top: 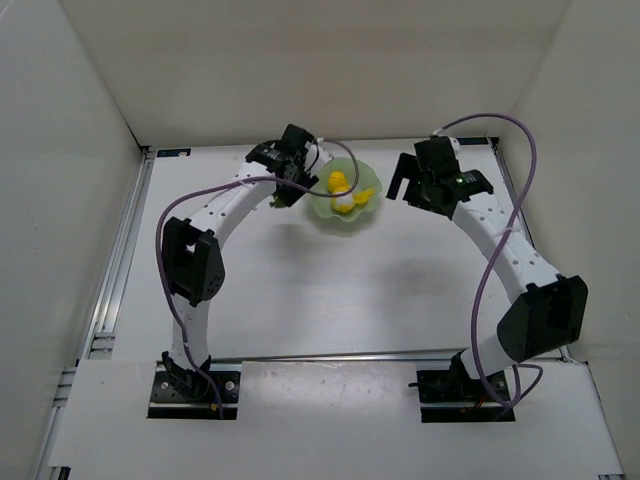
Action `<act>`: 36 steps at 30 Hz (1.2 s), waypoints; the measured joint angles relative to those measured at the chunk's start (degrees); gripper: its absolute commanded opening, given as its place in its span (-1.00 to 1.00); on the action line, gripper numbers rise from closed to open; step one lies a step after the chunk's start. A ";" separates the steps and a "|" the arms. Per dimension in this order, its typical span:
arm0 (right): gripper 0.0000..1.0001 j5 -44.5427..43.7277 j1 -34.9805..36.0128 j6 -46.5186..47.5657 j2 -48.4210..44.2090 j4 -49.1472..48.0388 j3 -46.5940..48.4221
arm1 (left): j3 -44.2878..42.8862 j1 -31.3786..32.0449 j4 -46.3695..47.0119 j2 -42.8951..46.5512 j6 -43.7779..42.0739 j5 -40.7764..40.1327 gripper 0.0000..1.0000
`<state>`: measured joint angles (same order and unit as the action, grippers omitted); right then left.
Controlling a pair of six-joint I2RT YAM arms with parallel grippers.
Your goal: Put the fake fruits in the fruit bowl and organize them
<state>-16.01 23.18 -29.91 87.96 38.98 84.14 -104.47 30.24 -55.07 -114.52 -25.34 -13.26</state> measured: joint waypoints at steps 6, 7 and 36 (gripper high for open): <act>1.00 -0.74 -6.01 -1.42 -5.77 -0.35 -6.58 | -21.73 1.66 7.08 -11.43 0.96 -0.52 0.21; 1.00 -0.81 -6.86 -1.44 -6.16 -0.59 -7.19 | -24.35 2.12 7.98 -13.81 0.72 -0.52 0.30; 1.00 0.35 -13.81 -0.11 -28.55 1.14 -26.73 | 13.22 -26.12 14.97 24.00 14.53 -11.56 1.00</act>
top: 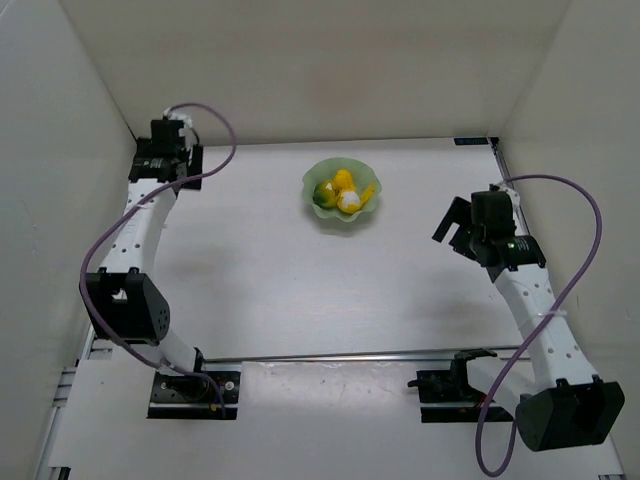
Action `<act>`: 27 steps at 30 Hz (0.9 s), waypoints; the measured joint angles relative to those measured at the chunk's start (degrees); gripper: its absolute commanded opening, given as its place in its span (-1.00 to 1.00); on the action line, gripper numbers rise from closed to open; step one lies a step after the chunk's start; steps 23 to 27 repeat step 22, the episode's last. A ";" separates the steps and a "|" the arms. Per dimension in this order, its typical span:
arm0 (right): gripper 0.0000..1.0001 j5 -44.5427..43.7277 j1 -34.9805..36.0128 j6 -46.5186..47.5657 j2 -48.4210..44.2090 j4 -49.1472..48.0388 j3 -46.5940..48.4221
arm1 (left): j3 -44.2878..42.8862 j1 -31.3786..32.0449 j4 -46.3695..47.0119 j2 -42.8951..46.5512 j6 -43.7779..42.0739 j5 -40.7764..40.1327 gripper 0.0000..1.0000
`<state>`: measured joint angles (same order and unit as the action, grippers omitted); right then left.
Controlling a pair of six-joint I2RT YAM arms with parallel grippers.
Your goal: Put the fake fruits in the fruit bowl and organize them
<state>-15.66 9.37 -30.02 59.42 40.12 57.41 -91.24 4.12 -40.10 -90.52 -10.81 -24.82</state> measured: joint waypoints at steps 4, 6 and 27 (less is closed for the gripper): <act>1.00 0.04 -0.74 -0.76 -3.69 0.59 -2.12 | 10.75 -10.91 -6.34 -1.09 3.43 10.56 1.00; 1.00 0.61 -0.76 -1.38 -4.26 0.57 -2.29 | 14.99 -15.10 -8.55 -0.98 4.90 16.44 1.00; 1.00 2.99 -0.76 -4.63 -4.28 0.57 -2.58 | 22.27 -27.28 -9.14 4.22 8.90 33.24 1.00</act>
